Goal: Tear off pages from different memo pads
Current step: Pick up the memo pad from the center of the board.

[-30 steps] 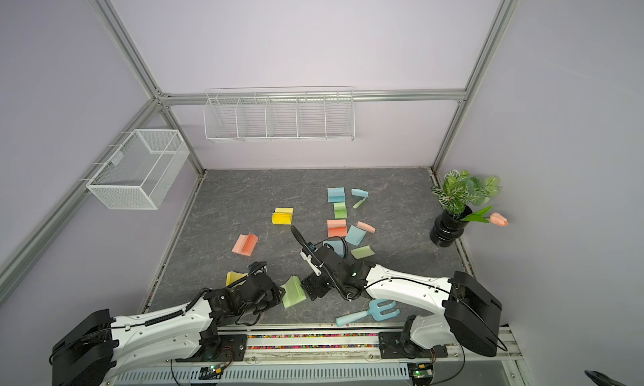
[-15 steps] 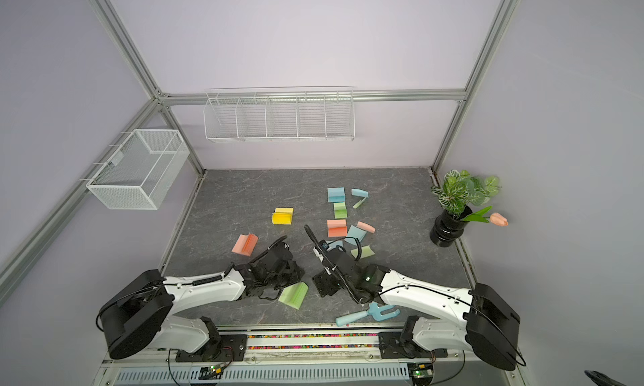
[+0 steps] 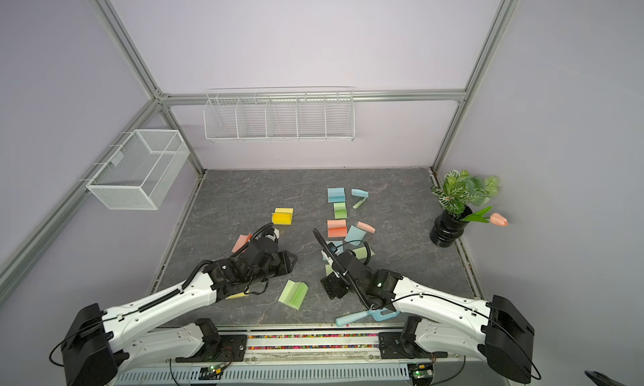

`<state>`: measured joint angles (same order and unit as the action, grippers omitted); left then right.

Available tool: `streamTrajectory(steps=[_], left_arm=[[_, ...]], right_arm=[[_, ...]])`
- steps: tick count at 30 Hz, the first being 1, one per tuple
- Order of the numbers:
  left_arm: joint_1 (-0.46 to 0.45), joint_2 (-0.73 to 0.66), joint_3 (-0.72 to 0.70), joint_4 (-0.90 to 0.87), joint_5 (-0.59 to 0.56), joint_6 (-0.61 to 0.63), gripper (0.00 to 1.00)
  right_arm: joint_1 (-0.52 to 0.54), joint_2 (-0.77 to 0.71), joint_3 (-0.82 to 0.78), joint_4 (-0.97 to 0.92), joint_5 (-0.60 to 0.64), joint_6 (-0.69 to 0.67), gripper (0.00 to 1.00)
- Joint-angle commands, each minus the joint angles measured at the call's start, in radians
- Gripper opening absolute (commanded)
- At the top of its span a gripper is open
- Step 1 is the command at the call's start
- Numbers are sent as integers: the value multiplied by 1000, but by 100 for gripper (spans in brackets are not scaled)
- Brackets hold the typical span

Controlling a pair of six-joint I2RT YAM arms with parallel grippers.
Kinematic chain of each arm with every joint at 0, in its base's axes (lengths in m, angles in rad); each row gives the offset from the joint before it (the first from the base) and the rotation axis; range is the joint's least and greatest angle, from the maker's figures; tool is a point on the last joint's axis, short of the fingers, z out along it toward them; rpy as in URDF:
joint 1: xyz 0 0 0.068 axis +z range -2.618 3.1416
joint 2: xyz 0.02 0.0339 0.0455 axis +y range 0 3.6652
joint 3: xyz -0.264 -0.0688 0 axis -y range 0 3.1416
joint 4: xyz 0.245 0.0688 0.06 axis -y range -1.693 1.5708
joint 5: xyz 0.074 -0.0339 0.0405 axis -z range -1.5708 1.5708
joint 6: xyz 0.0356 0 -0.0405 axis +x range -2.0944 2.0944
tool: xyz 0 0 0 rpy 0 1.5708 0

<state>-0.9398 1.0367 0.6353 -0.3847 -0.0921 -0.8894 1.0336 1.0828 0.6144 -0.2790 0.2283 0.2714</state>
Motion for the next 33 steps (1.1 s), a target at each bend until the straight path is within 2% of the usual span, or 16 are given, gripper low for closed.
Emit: streamTrajectory(steps=[1,3,7,10,13,17,23,28,33], left_arm=[[-64,-91,-85,-99,30,-44,52],[-124,-133,-91,-124,16,-70,56],[-174,-159,-111,-150,3,-103,57],[-187,-155,-137,-117,12,-120,57],[-188,-178,-148,-155,-41,-143,56],[-188,-274,-186,-208,-101,-179,54],[-189,-407,-235,-254,-113,-187,52],[-188,-443,-275,-197,-75,-186,52],[-189,-374,-308,-15,39,-146,57]], right_arm=[[-4,24,1,18,-26,-29,89],[-5,61,19,26,-35,-26,89],[-5,145,54,47,-60,-5,89],[-5,223,96,60,-92,6,89],[-3,297,143,71,-122,16,89],[8,378,195,72,-145,19,89],[21,463,258,40,-158,20,89],[37,507,302,14,-146,18,89],[46,539,318,11,-144,25,89]])
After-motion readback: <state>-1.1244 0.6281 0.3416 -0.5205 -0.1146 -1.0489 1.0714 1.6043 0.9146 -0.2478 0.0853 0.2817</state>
